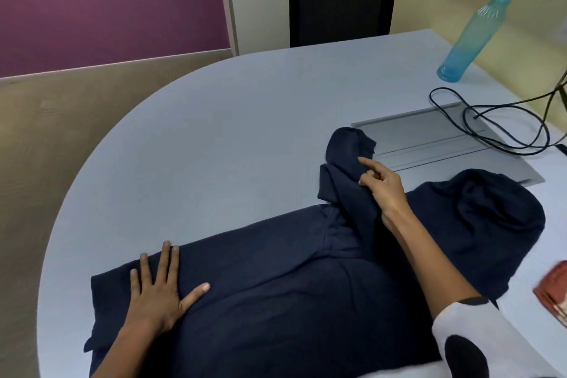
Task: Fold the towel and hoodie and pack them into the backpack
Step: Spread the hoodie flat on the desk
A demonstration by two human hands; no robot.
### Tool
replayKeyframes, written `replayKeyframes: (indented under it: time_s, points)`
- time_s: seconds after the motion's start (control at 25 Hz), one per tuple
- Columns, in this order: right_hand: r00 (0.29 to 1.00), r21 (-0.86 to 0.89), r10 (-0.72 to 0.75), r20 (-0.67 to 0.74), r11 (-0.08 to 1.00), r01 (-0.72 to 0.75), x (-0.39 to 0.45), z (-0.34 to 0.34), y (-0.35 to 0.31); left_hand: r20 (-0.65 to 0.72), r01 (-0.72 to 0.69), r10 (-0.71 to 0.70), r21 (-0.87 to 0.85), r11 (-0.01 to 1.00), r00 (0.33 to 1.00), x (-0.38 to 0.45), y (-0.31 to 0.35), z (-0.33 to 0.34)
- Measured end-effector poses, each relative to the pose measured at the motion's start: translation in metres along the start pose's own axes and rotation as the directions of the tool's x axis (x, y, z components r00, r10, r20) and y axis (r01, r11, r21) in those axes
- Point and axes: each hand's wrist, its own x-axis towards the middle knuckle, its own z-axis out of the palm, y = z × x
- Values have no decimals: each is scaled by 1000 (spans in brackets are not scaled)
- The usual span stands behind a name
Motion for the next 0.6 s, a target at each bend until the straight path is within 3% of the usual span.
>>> replayKeyframes:
  time_s: [0.12,0.2,0.24,0.32,0.4,0.52,0.6]
  points:
    - [953,-76,-143,267,983,168,-57,6,0,67,63,-69,97,993,995,2,15,-24]
    - [890,-194,-178,420,940,280,-95,8,18,-124,20,-19,9,1000,992,-4,33,-34]
    - [864,-247,-172,472,916,317,-111,9,30,-256,-38,-3,-152,988,967,-10,46,-38]
    - [823,-311,-143,549,880,360,-131,9,54,-356,-187,-27,-553,812,934,-21,80,-46]
    - [802,-357,-111,587,853,380,-140,5,69,-199,-174,19,-804,568,980,-27,116,-53]
    - [802,-403,-91,591,827,392,-140,-2,79,49,24,83,-959,283,995,-24,154,-50]
    - [794,-421,-59,605,823,381,-139,-7,80,73,62,38,-971,231,997,-15,166,-46]
